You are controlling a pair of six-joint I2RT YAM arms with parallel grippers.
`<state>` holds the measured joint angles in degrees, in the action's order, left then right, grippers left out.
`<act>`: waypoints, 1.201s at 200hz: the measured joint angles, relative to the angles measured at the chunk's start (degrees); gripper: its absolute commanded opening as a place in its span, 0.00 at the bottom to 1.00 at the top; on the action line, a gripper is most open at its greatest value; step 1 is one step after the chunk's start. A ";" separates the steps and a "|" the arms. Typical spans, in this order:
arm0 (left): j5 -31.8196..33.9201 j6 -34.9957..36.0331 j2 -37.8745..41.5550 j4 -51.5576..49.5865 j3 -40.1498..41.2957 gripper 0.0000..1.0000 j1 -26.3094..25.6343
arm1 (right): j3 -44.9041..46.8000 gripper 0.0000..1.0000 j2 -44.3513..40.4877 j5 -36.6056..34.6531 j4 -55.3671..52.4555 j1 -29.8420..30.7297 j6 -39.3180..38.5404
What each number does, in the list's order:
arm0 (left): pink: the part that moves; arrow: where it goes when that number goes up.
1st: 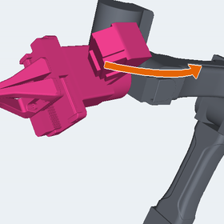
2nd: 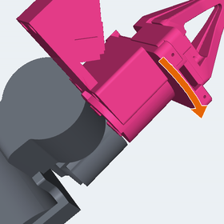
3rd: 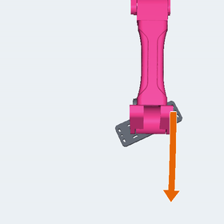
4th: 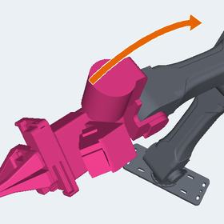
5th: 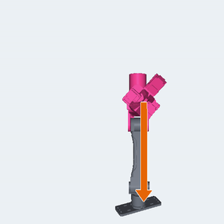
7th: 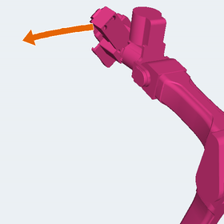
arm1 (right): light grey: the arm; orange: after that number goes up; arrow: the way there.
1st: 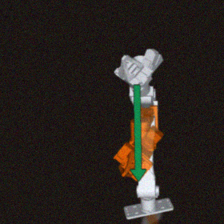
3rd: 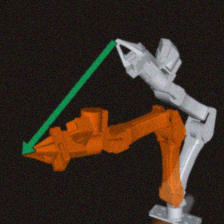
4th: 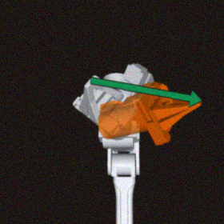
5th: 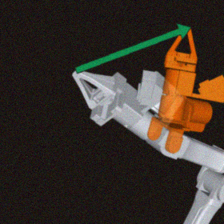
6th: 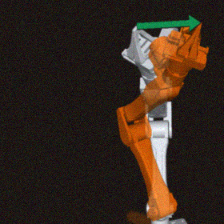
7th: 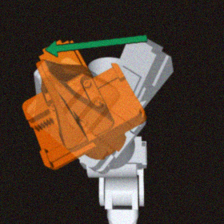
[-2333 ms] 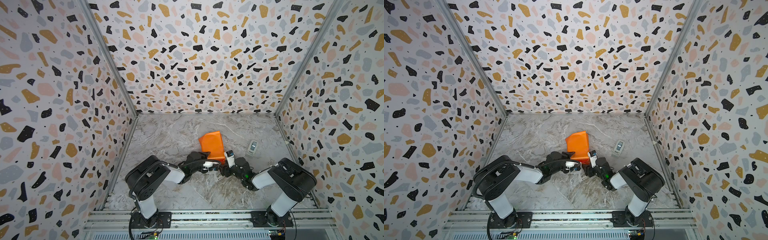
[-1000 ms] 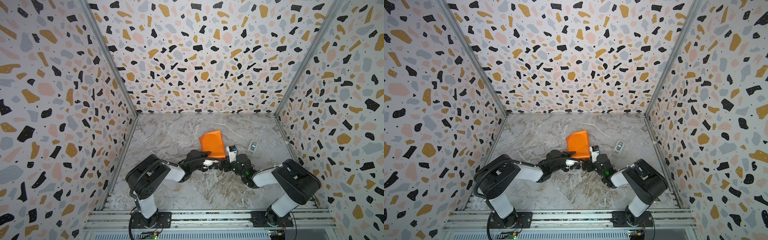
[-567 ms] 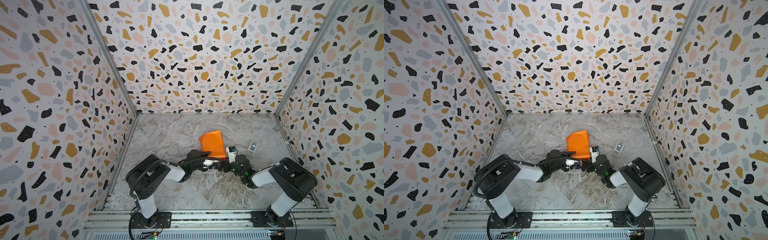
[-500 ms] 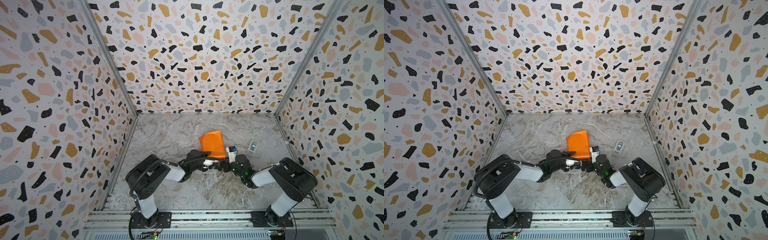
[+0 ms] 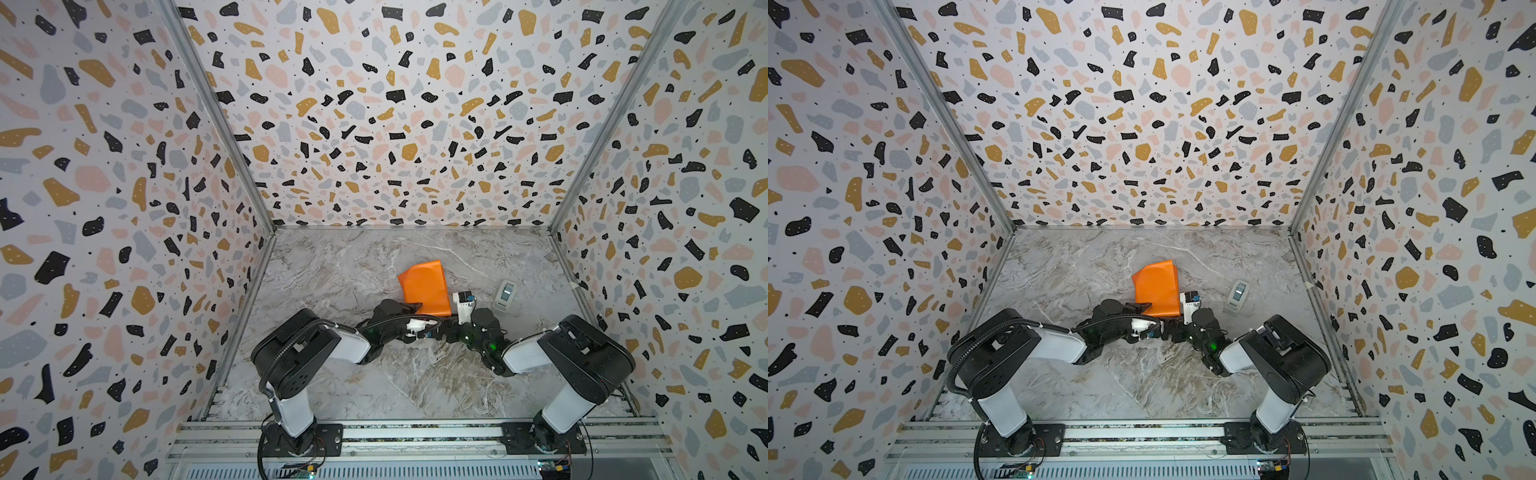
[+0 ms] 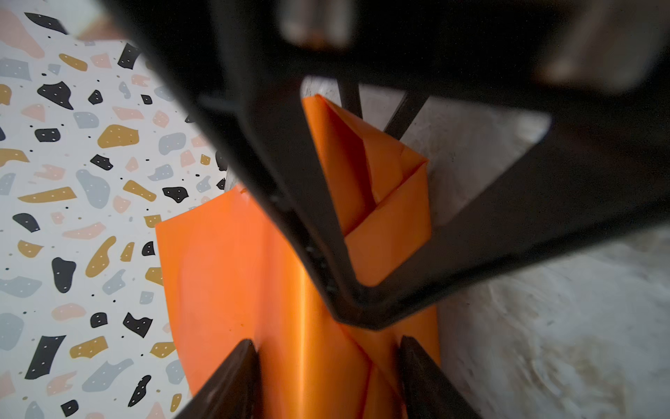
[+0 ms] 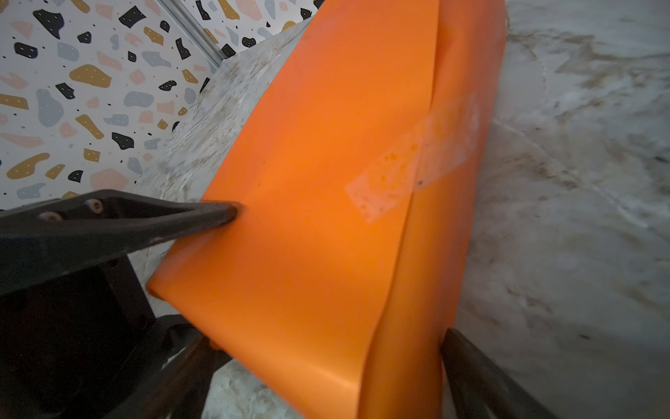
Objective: Wrap a gift box in wrapping paper
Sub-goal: Fifth fold the wrapping paper around the gift box, then tear off the tape with the cutter.
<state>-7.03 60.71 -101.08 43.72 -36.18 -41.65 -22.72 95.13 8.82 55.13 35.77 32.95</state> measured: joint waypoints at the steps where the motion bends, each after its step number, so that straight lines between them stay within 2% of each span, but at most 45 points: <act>1: 0.00 0.00 0.00 0.00 0.00 0.60 0.02 | 0.02 0.97 -0.07 0.04 -0.02 -0.04 0.02; 24: -0.22 -0.09 0.00 0.02 0.00 0.60 0.28 | 1.38 0.97 -3.61 1.31 -1.55 -1.25 0.07; 60: -1.31 -0.11 0.00 -0.02 -0.09 0.59 0.70 | 5.03 0.97 -15.87 2.62 -7.91 -5.20 -0.90; 116: -1.97 -0.09 0.00 0.00 -0.11 0.58 0.81 | 6.64 0.97 -30.88 6.49 -22.67 -16.20 -3.52; 145: -2.08 -0.09 0.00 0.02 -0.11 0.57 0.83 | 5.55 0.96 -33.07 11.50 -30.45 -22.27 -3.87; 175: -2.12 -0.09 0.00 0.02 -0.11 0.57 0.83 | -1.60 0.90 -33.11 15.34 -42.58 -26.91 -5.11; 213: -2.01 -0.09 0.00 0.07 -0.13 0.57 0.90 | -12.52 0.83 -32.44 16.26 -54.51 -31.19 -7.28; 240: -1.95 -0.09 0.00 0.04 -0.15 0.57 0.90 | -15.30 0.76 -28.98 17.35 -57.40 -36.13 -7.41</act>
<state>-8.97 60.62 -101.08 43.77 -36.34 -40.75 -38.02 66.15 26.17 -2.26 -0.36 25.54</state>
